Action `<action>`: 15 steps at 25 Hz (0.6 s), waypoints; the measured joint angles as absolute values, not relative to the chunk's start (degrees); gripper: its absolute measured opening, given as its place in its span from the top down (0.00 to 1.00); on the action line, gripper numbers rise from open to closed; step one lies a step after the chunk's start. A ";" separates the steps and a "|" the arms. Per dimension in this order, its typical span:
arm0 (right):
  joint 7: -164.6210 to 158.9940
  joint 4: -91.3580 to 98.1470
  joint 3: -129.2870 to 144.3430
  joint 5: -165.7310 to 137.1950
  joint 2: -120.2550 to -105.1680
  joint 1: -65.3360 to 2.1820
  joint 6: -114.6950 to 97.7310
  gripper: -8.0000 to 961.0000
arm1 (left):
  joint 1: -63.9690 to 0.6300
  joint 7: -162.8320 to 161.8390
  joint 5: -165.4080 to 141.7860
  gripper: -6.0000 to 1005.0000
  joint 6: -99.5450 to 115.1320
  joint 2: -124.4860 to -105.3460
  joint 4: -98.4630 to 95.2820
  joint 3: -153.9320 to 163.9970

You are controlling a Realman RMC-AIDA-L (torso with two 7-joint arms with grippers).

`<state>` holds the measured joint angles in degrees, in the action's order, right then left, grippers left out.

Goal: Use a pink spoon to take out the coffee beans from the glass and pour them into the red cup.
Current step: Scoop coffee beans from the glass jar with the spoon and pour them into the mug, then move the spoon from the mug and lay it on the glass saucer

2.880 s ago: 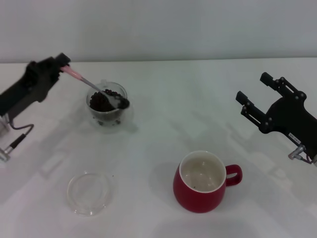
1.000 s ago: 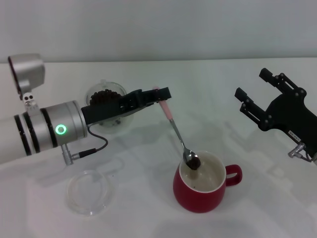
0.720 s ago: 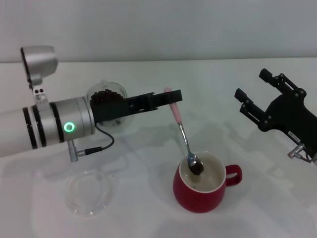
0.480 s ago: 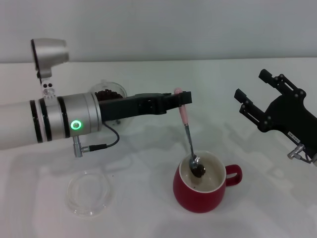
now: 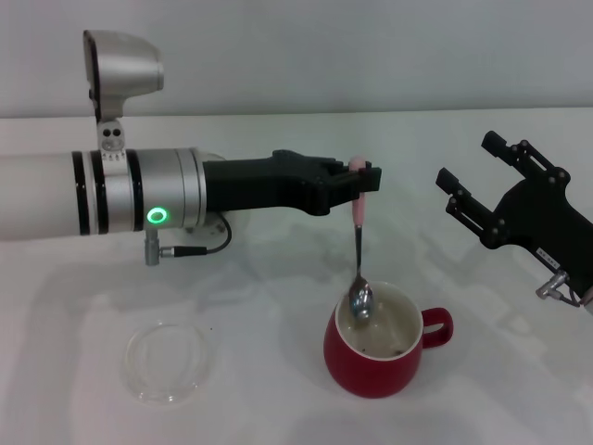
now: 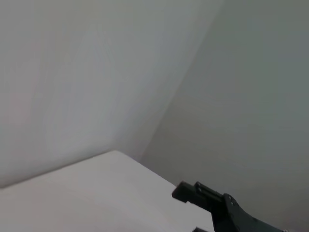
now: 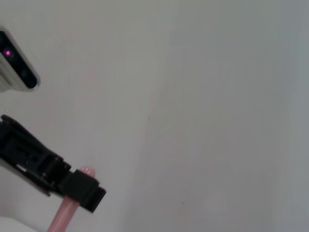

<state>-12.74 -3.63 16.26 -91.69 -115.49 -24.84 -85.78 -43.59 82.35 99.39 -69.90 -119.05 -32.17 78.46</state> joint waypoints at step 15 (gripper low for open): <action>-12.74 -3.60 16.38 -91.63 -115.58 -24.81 -86.07 0.23 | -37.69 78.31 99.83 0.86 -74.46 -118.54 -42.43 75.17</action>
<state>-12.74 -3.60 16.38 -91.63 -115.58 -24.81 -86.07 -37.69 78.31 99.83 -74.46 -118.54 -42.43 75.17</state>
